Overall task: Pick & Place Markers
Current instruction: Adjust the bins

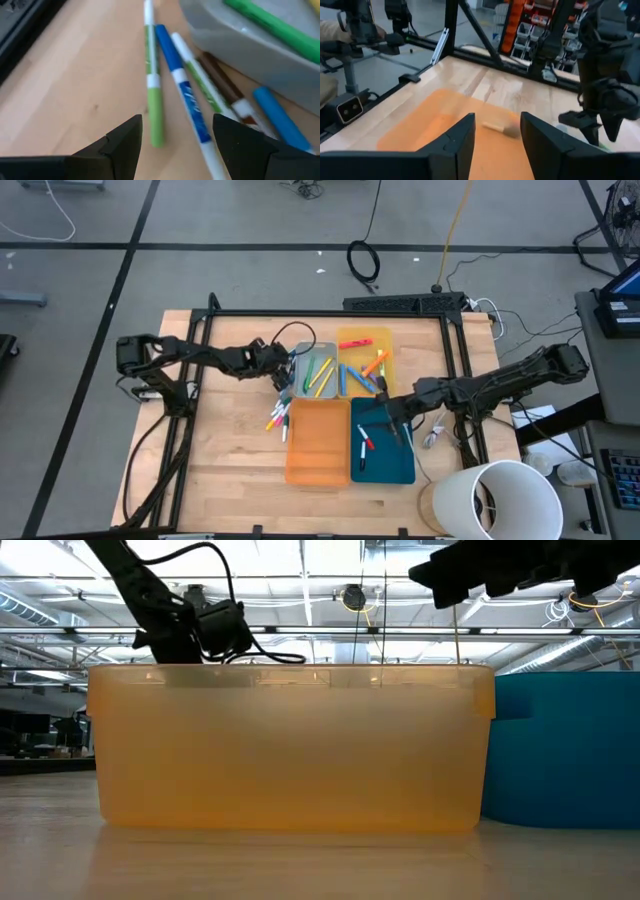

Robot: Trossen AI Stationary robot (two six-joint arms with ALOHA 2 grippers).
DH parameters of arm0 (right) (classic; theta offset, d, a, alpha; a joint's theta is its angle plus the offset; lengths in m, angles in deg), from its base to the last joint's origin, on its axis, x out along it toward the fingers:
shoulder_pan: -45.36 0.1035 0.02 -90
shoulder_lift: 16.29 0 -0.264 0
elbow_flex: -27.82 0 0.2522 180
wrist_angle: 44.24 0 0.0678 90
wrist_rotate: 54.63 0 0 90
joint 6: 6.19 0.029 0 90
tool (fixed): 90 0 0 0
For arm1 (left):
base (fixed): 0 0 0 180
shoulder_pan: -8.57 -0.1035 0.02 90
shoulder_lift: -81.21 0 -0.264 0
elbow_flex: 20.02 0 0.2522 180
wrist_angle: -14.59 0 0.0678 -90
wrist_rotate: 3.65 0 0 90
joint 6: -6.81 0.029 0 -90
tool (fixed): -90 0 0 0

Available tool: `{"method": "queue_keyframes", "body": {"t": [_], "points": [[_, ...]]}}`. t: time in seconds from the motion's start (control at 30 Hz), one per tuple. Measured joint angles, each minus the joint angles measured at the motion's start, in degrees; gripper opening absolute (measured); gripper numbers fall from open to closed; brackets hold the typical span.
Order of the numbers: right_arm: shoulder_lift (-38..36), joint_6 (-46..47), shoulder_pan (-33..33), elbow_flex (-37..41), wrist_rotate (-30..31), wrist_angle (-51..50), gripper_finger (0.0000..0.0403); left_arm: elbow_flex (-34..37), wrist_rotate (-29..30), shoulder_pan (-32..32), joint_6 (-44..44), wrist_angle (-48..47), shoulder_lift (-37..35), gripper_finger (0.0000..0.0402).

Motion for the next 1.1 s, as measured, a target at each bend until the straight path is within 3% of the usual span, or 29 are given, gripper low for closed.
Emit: {"method": "queue_keyframes", "body": {"t": [0.4, 0.5, 0.7, 1.1], "points": [[0.0, 0.63, -1.31, 0.26, -0.04, 2.02, 0.0144, 0.0, -1.11, -1.96, 0.81, -0.82, -0.37, 0.0246], [0.0, 0.57, -1.31, 0.26, -0.04, 1.66, 0.0144, 0.0, -1.41, -0.7, 0.7, -1.02, -0.65, 0.0246], [0.0, 0.48, -1.31, 0.26, -0.04, 1.63, 0.0142, 0.0, -8.4, 2.98, 2.71, -1.24, -0.63, 0.0246], [0.0, 0.48, -1.31, 0.26, -0.04, 1.39, 0.0141, -0.02, -6.37, 7.78, 1.84, -7.31, -3.23, 0.0246]]}}
